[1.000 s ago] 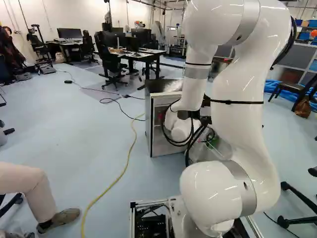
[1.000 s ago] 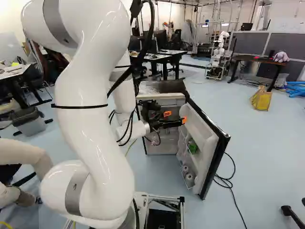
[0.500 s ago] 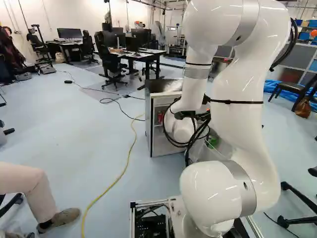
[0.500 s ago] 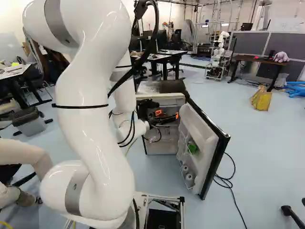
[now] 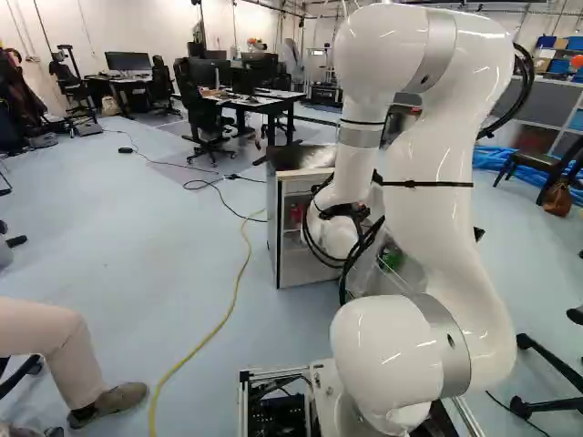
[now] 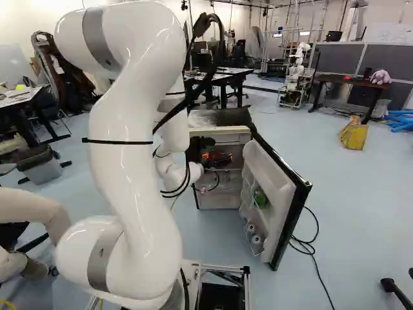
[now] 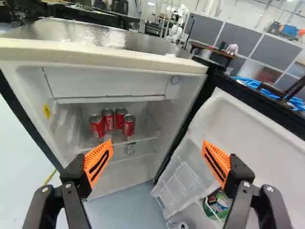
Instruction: Grab a drink from the fridge
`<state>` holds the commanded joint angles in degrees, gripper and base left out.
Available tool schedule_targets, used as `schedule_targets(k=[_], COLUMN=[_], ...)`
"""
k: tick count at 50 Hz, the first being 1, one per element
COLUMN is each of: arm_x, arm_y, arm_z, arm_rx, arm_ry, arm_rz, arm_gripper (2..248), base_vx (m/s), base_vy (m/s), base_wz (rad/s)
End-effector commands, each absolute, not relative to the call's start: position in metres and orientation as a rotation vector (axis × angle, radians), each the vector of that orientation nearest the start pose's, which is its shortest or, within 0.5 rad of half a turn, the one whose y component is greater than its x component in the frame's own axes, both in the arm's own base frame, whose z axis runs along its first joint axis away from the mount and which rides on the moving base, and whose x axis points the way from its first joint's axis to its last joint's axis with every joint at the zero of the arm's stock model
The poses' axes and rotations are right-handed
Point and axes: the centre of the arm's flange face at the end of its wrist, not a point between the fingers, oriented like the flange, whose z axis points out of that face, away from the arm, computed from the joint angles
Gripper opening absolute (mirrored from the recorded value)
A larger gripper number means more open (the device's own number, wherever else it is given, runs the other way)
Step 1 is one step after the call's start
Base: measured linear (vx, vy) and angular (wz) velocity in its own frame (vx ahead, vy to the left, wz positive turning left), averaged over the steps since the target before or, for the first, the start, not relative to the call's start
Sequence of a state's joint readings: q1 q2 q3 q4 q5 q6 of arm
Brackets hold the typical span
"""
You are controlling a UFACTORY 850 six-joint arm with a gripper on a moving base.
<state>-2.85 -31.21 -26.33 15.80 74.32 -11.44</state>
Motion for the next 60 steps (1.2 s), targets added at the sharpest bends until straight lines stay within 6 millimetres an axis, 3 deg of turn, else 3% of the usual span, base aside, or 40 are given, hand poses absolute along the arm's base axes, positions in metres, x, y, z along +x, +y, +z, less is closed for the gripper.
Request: schedule_targets(k=[14,39,60], arm_x=[0.418,0.458,0.469], arm_y=[-0.047,-0.068,-0.068], arm_z=[0.202,0.164,0.136], arm_rx=[-2.884,-2.909,-2.924], arm_ry=[0.049,0.085,0.077], arm_rz=[-1.781,-1.753,-1.720], arm_gripper=[247,247,247], base_vx=[0.000,0.000,0.000], base_vy=[0.000,0.000,0.000], base_wz=[0.000,0.000,0.000])
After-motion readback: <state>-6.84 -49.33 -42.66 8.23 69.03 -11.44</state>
